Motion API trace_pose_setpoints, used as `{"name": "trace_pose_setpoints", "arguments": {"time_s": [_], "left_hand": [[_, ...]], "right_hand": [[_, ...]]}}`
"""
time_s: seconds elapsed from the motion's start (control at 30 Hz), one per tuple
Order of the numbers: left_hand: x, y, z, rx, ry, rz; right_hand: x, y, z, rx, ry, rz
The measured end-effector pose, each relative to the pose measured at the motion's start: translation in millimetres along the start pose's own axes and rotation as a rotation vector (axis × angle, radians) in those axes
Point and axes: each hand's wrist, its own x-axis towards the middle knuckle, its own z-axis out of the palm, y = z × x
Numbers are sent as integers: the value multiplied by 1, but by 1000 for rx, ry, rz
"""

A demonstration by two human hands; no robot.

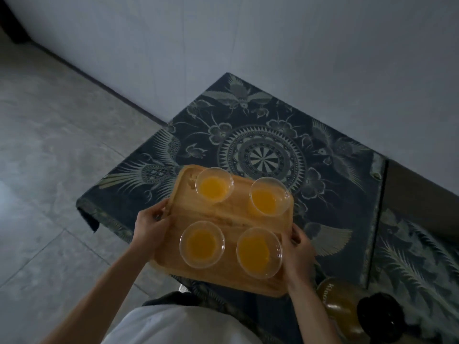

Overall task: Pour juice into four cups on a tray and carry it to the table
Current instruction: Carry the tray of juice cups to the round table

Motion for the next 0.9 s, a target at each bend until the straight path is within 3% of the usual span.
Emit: {"name": "trace_pose_setpoints", "arguments": {"time_s": [0.3, 0.9], "left_hand": [[-59, -24, -30, -167, 172, -12], [-206, -117, -96, -543, 641, -170]], "right_hand": [[-7, -21, 7, 14, -152, -129], [-75, -46, 80, -118, -673, -321]]}}
